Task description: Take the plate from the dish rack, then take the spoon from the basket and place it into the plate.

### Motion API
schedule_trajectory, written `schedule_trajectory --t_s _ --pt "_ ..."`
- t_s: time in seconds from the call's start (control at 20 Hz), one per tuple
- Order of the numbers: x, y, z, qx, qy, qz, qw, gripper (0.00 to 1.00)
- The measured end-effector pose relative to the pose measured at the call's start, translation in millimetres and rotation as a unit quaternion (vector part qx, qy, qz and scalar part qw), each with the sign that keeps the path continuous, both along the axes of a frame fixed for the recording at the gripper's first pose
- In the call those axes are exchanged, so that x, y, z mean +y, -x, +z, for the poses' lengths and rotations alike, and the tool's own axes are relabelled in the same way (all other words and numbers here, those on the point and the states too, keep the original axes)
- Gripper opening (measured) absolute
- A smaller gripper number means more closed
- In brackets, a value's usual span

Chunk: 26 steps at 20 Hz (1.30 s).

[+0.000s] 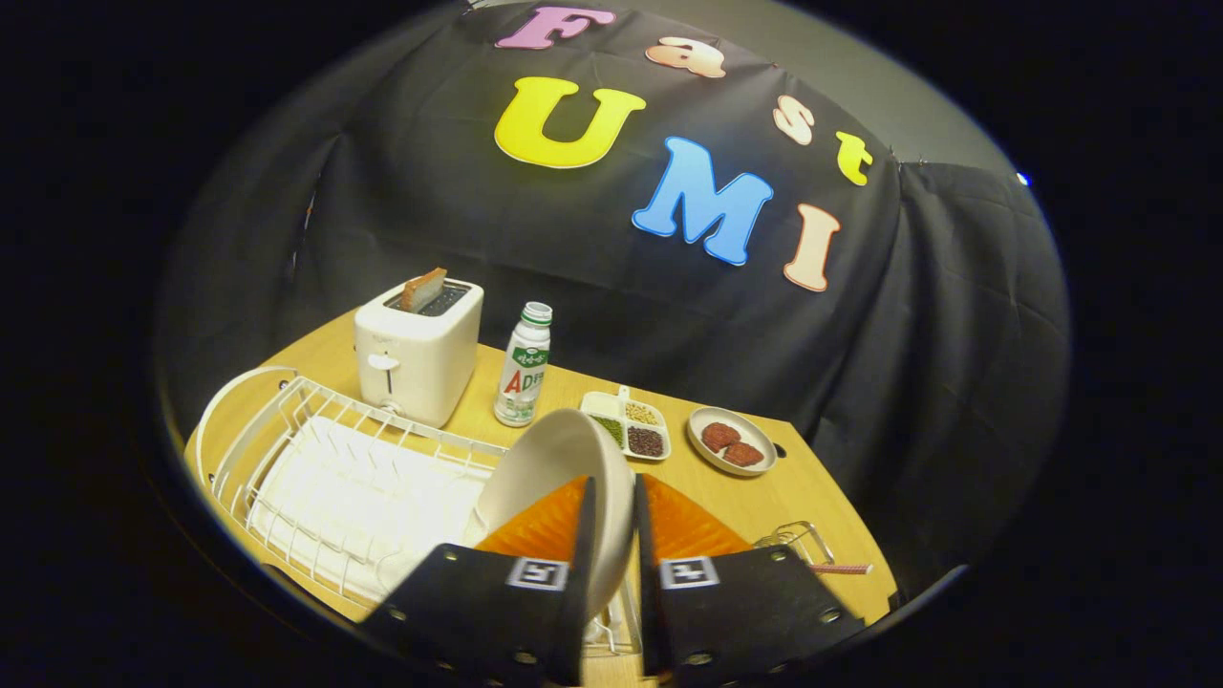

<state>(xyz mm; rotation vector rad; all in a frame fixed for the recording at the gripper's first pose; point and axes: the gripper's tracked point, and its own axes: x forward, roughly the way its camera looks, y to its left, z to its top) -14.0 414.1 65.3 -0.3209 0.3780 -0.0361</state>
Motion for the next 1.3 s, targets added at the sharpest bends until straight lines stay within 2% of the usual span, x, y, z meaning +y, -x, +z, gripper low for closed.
schedule_trajectory --t_s 0.05,0.1,0.15,0.2,0.25,0.4,0.7,1.0,1.3 --pt "0 1 2 0.004 0.013 -0.008 1.000 0.16" --pt "-1 -4 2 0.001 0.029 -0.015 0.999 0.16" --pt "0 2 10 0.002 0.047 -0.023 0.999 0.08" --pt "-1 -4 8 0.004 0.067 -0.027 0.997 0.09" --pt "-3 -7 10 0.008 0.082 -0.036 0.996 0.01" --pt "-4 -9 13 0.012 0.124 -0.051 0.991 0.01" --pt "7 -13 45 -0.019 0.224 -0.042 0.973 0.01" --pt "5 12 75 -0.043 0.253 -0.043 0.966 0.01" --pt "-23 69 93 -0.050 0.205 -0.057 0.976 0.01"
